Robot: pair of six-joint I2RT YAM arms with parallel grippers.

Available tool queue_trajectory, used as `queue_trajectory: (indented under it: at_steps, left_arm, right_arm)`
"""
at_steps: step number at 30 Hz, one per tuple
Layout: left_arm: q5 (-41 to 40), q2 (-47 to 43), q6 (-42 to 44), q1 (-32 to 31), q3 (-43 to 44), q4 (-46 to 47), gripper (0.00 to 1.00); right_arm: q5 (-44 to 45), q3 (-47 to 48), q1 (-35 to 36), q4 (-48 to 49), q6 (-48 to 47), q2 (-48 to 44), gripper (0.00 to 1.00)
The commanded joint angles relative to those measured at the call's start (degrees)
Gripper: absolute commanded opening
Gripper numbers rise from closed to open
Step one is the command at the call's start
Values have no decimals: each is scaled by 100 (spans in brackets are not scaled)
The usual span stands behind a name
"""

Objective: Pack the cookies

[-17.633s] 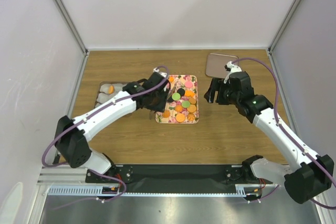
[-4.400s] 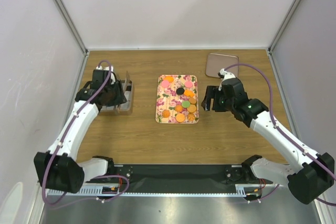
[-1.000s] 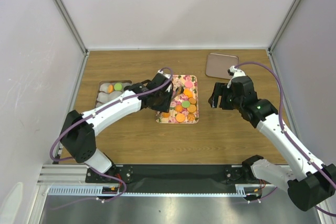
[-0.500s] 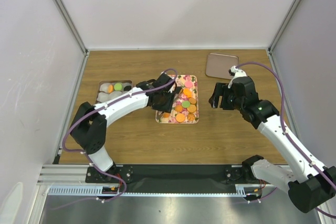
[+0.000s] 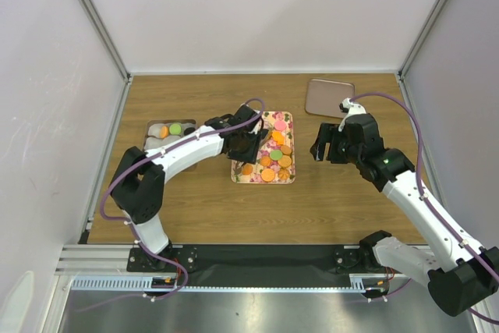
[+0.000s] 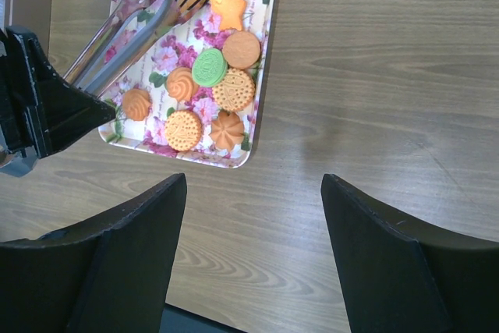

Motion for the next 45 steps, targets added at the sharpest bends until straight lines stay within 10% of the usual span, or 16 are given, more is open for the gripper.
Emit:
queue_trajectory:
  at_steps: [1,24,45]
  left_arm:
    - [27,71,132,33,289,80,50]
    - [-368,-218,246,-20,439,-183,36]
    - [-1107,-3153,-307,1058,-870,-1510,36]
  right_arm:
    - [59,208,-19,110,-80,8,77]
    - [68,340,-19,137,-106,78,76]
    - [-229,296,-45,611,-194,368,77]
